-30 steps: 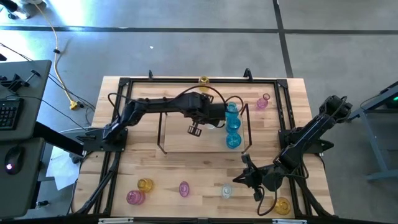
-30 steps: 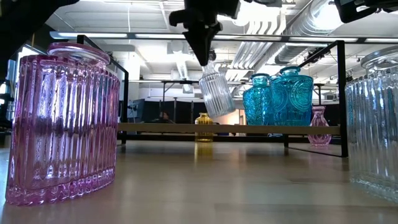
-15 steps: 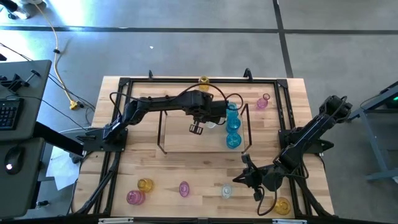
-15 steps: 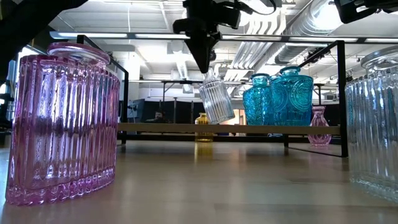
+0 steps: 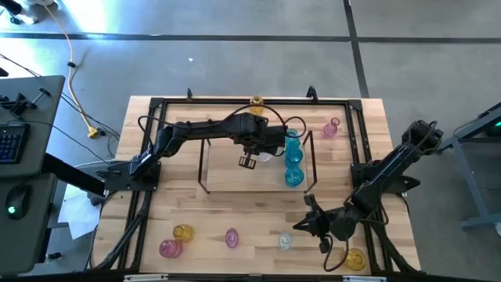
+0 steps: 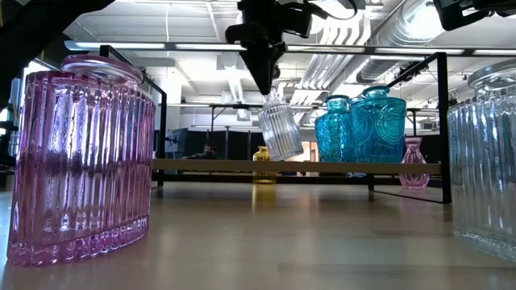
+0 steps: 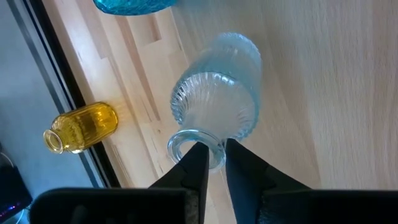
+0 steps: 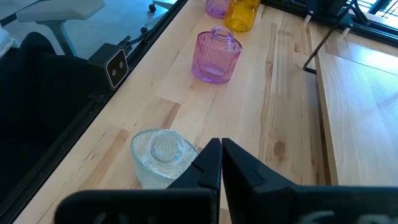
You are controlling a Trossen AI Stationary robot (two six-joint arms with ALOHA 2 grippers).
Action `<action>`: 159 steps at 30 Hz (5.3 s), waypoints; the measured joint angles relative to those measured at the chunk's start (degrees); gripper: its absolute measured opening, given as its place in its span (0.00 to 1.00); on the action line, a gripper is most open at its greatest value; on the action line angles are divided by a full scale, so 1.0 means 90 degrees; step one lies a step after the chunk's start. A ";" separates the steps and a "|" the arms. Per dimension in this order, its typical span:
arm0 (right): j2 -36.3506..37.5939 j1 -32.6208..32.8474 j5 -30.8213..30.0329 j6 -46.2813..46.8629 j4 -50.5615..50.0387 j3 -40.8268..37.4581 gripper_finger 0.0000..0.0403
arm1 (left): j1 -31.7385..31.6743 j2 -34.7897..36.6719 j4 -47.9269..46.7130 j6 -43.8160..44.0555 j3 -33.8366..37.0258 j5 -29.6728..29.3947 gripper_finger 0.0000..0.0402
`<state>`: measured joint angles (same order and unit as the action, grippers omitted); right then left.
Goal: Sort vases onto shelf
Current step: Put the top transparent vase on the shelf, then put the right transparent vase aligned with the other transparent vase on the shelf
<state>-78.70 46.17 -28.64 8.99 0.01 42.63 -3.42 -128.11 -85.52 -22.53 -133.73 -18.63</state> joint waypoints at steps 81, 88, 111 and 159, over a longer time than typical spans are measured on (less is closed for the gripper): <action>0.0000 0.0223 -0.0017 0.0163 -0.0168 -0.0002 0.00 | -0.0330 0.0777 0.2279 0.1652 0.2905 0.0391 0.00; 0.0000 0.0223 -0.0017 0.0165 -0.0168 -0.0002 0.00 | -0.0420 0.0777 0.2550 0.1647 0.2905 0.0391 0.00; 0.0000 0.0223 -0.0017 0.0165 -0.0166 -0.0002 0.00 | -0.0587 0.0777 0.2810 0.1717 0.2907 0.1399 0.00; -0.0007 0.0597 -0.0884 -0.1847 0.2731 -0.0998 0.00 | 0.1852 0.3585 0.5099 0.2322 0.5937 0.1206 0.00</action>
<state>-78.76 51.55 -36.60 -7.63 24.59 33.65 13.25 -95.85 -39.63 -1.63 -80.30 -7.78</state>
